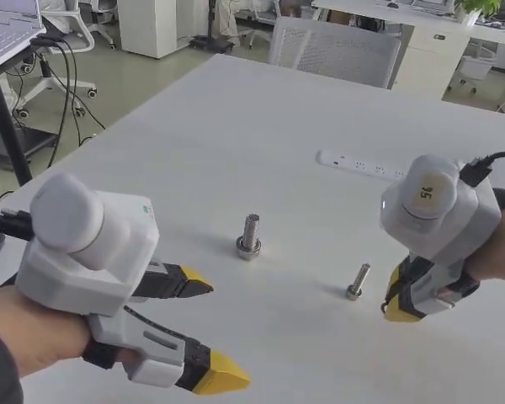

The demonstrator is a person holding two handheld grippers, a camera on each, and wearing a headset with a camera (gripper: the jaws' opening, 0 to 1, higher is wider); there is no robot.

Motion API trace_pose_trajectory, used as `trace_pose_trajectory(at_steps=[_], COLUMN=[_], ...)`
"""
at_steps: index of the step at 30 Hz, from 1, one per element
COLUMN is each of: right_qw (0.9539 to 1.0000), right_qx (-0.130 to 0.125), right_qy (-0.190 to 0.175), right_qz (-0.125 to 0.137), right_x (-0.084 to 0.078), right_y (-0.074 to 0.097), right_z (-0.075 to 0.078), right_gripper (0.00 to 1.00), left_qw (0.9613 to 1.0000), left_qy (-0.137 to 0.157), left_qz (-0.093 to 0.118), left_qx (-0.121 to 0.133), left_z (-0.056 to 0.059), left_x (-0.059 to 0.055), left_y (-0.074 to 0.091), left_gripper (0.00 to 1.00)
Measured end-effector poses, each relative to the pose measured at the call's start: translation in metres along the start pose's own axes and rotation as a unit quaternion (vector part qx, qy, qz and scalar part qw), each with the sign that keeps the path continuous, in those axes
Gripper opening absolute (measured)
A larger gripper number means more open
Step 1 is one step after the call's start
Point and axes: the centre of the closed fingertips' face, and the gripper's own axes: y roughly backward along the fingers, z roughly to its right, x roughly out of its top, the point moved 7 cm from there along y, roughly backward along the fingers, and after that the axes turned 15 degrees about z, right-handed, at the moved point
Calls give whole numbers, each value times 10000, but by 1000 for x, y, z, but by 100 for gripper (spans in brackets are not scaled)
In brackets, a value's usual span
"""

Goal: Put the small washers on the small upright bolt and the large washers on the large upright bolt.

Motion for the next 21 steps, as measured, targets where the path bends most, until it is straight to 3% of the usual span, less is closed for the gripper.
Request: trace_pose_trajectory(at_steps=[21], right_qw=[9988], right_qx=[-204], right_qy=[447], right_qz=[63], right_x=[34], right_y=[22], right_z=[18], right_gripper=[14], left_qw=[10000], left_qy=[5], left_qz=[33], left_qx=[33], left_z=[0], left_x=[0], left_y=[1], left_gripper=[69])
